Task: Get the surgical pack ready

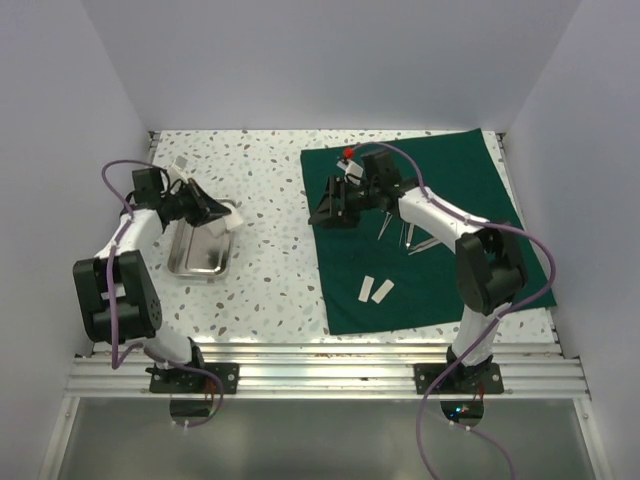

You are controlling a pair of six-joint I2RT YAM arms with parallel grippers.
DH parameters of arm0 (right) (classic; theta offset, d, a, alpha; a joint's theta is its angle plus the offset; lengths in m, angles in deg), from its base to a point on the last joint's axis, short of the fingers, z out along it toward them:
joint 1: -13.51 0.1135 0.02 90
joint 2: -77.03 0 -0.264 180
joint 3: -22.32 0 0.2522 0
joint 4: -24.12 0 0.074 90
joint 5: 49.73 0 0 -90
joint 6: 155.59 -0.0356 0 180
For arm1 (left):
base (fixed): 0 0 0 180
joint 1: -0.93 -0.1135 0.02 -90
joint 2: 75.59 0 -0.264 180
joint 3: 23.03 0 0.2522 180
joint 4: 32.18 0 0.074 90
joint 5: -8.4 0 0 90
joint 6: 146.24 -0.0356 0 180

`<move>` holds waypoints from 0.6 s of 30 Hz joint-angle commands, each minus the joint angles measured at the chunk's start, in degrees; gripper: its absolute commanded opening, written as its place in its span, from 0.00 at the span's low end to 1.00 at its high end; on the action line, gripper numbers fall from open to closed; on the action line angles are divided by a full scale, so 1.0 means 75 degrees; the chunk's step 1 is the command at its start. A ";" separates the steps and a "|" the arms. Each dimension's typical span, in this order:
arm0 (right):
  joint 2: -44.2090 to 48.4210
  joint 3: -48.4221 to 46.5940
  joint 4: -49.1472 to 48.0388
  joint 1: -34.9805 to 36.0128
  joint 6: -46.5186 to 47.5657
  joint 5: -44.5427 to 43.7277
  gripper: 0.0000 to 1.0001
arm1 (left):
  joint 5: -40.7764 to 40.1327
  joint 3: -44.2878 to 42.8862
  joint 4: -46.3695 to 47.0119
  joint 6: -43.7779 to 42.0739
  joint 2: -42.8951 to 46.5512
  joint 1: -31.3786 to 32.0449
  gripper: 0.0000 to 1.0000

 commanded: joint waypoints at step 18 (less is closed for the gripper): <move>0.0443 0.0605 0.0968 -0.0735 0.1079 0.0540 0.63 | -0.0975 -0.1287 -0.0912 -0.1464 -0.2079 -0.0778 0.00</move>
